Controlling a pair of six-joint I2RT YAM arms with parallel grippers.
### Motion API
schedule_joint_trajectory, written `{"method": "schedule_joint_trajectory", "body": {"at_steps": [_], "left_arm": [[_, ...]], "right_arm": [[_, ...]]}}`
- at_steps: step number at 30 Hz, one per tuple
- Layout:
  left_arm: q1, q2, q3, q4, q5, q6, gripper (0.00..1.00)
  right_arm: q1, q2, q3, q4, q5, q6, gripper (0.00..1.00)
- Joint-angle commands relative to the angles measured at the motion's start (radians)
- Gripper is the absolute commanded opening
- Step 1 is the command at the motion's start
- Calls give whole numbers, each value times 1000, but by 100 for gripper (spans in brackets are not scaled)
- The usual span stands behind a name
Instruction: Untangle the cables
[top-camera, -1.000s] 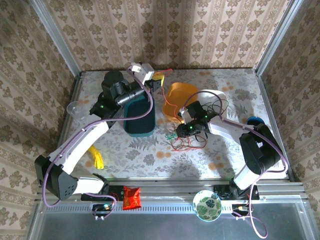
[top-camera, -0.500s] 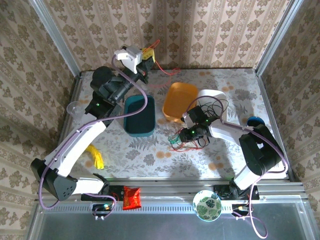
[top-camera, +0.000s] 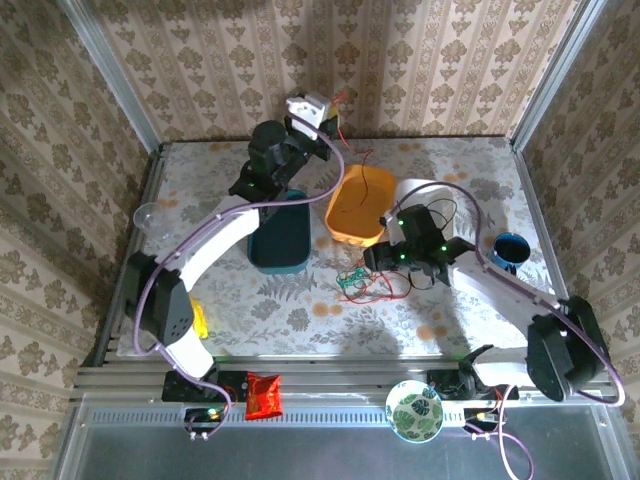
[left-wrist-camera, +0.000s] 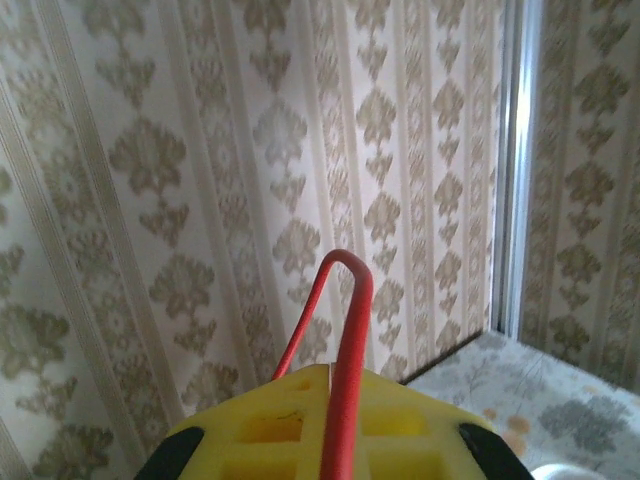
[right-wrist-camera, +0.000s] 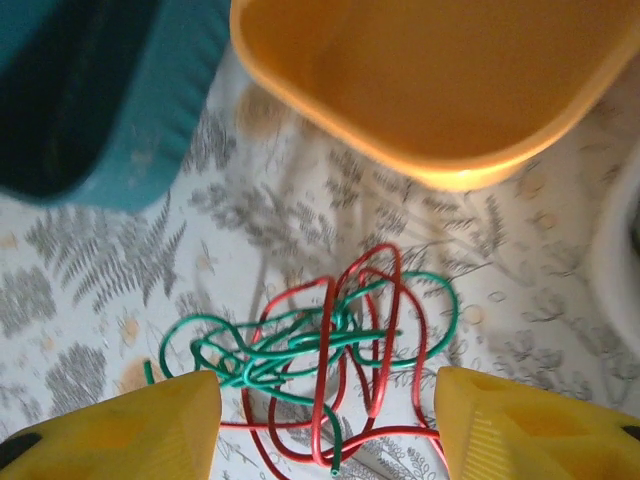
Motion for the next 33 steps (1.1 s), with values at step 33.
{"method": "schedule_joint_trajectory", "body": {"at_steps": [33], "left_arm": [[-84, 498, 199, -569, -98, -219, 0]], "right_arm": [[-154, -142, -40, -22, 74, 128, 61]]}}
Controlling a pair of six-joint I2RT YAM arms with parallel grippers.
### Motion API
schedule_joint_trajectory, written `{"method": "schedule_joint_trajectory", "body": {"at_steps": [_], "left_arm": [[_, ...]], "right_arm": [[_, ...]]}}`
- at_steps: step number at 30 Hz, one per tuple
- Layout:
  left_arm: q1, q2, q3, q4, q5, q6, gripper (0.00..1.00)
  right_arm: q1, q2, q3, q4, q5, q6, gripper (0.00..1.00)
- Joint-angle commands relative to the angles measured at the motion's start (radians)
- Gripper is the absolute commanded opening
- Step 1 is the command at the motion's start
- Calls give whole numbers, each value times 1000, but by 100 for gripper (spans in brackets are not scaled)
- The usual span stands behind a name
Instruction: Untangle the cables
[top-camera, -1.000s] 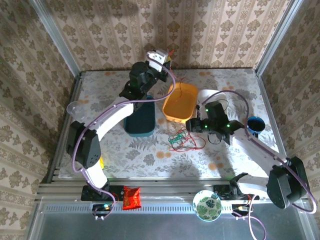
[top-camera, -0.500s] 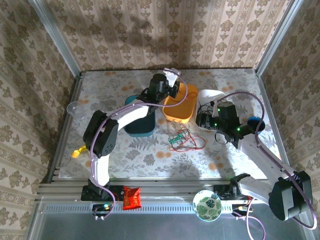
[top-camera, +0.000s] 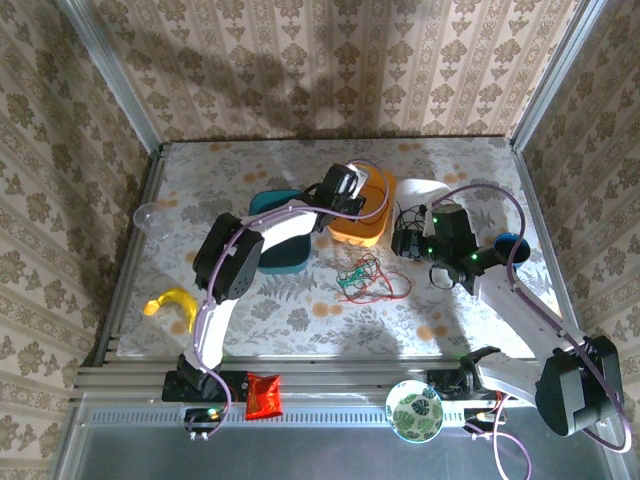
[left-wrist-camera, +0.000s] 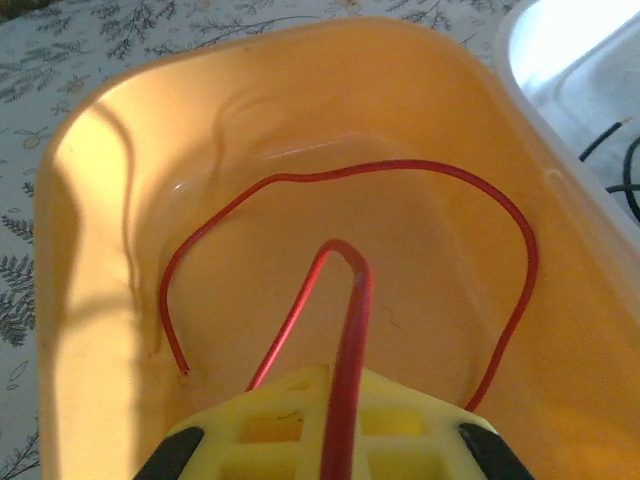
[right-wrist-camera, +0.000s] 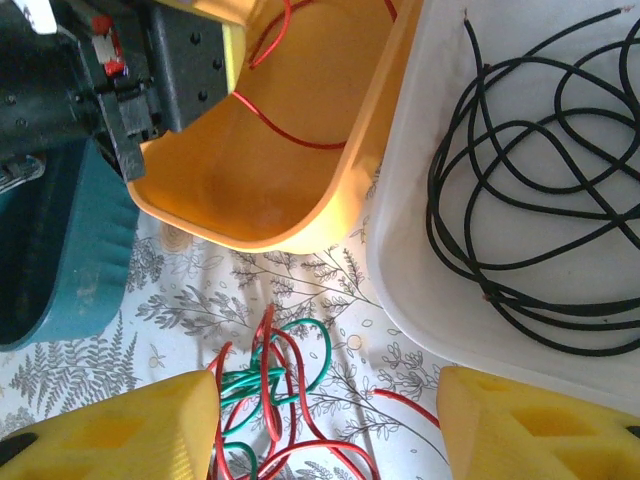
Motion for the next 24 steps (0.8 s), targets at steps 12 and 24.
{"method": "schedule_joint_trajectory", "body": {"at_steps": [12, 24], "left_arm": [[22, -178, -98, 221, 177, 2, 100], [-23, -588, -543, -8, 414, 258, 96]], "right_arm": [[65, 117, 46, -120, -109, -98, 61], [202, 381, 116, -202, -194, -189, 57]]}}
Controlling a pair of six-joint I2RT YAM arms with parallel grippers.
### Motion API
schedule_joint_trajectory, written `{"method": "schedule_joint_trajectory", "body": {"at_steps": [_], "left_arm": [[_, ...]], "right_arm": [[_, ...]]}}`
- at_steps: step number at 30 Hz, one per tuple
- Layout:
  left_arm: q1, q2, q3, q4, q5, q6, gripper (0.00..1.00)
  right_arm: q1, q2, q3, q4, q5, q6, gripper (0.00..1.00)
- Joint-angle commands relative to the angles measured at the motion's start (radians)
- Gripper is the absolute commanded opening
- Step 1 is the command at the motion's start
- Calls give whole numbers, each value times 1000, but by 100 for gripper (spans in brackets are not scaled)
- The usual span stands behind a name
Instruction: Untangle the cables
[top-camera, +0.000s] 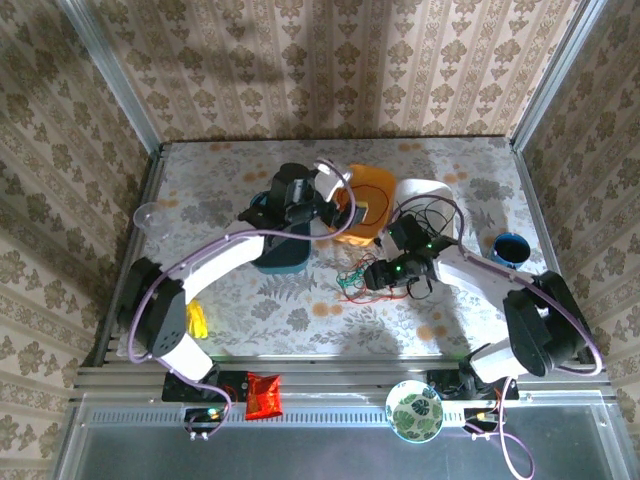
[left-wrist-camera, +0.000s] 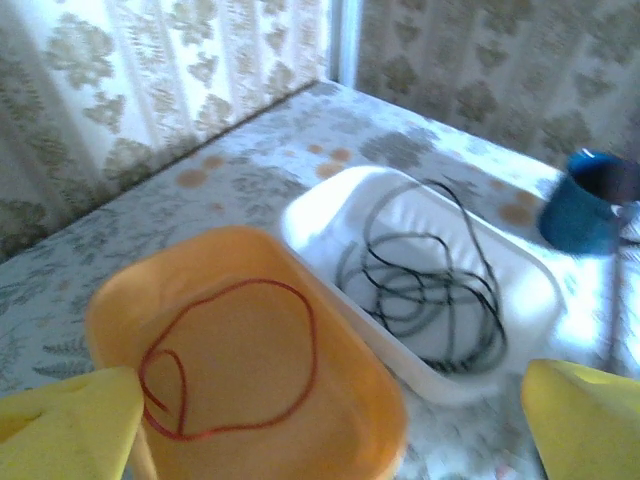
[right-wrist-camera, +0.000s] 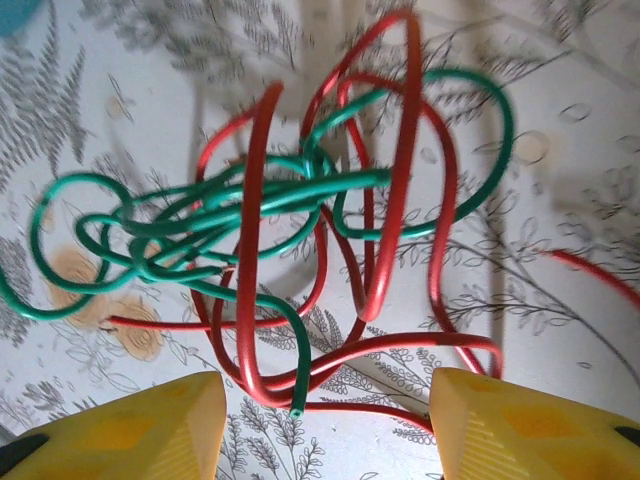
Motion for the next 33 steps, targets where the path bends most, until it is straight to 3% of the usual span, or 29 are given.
{"method": "schedule_joint_trajectory", "body": {"at_steps": [1, 4, 11, 25, 27, 30, 33], "left_arm": [[-38, 10, -106, -186, 74, 110, 95], [-83, 29, -145, -197, 7, 127, 92], [-123, 189, -114, -123, -93, 104, 72], [-132, 315, -102, -43, -54, 72, 48], [-134, 324, -106, -34, -54, 60, 46], [-134, 327, -110, -34, -57, 50, 45], [-134, 308, -122, -33, -56, 58, 46]], "right_arm": [[18, 43, 44, -42, -39, -38, 57], [20, 59, 52, -36, -11, -41, 57], [20, 86, 71, -30, 26, -33, 56], [18, 101, 63, -19, 92, -15, 54], [17, 109, 63, -17, 99, -12, 47], [18, 115, 63, -21, 105, -10, 21], [17, 98, 51, -12, 112, -8, 8]]}}
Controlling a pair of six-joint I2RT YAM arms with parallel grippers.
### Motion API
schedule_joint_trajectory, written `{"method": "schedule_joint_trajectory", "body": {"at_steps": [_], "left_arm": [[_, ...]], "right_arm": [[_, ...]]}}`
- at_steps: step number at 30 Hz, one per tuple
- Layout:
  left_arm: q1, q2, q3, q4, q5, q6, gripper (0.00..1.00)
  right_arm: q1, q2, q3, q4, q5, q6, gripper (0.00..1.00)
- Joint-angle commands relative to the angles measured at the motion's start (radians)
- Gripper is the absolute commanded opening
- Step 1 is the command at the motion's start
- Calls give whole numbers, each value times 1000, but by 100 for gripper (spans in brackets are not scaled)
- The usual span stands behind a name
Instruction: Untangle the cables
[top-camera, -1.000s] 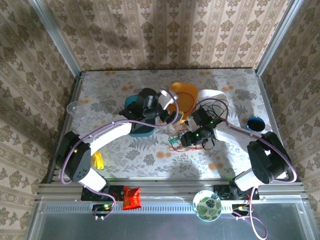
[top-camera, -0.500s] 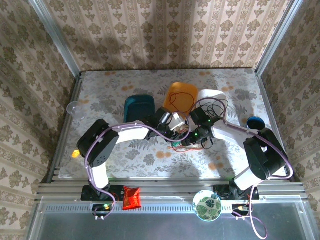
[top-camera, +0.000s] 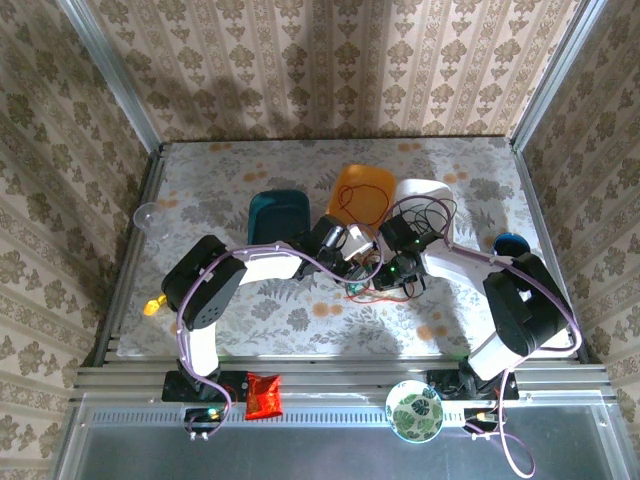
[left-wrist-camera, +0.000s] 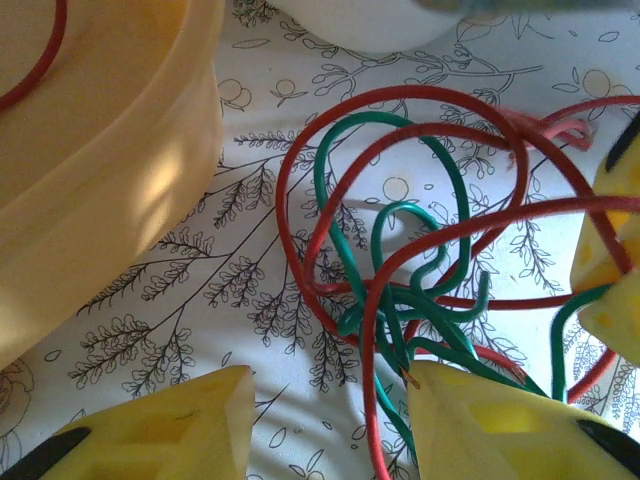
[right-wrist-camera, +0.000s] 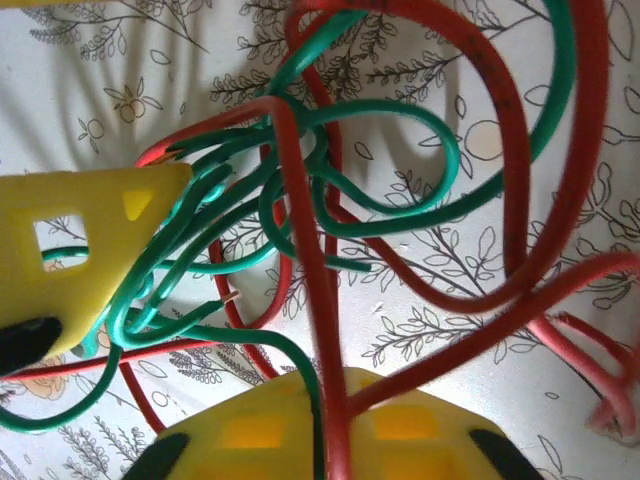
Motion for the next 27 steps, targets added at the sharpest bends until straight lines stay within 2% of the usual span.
{"method": "schedule_joint_trajectory", "body": {"at_steps": [1, 3, 5, 8, 12, 21, 27], "left_arm": [[-7, -8, -16, 10, 5, -9, 48], [-7, -40, -31, 10, 17, 17, 53], [-7, -74, -42, 3, 37, 40, 65], [-7, -116, -45, -13, 85, 70, 77], [-7, -115, -13, -39, 138, 84, 85], [-8, 18, 60, 6, 127, 44, 84], [-12, 93, 70, 11, -5, 27, 67]], "right_arm": [[4, -14, 6, 13, 23, -2, 6], [4, -32, 0, 18, 36, -1, 5], [1, -47, -4, 24, 38, -1, 4], [-3, -54, -1, 25, 27, -6, 4], [-11, -55, 4, 28, 8, -8, 4], [-24, -73, 2, 44, -86, -9, 4], [-55, -119, -8, 54, -157, -6, 4]]}}
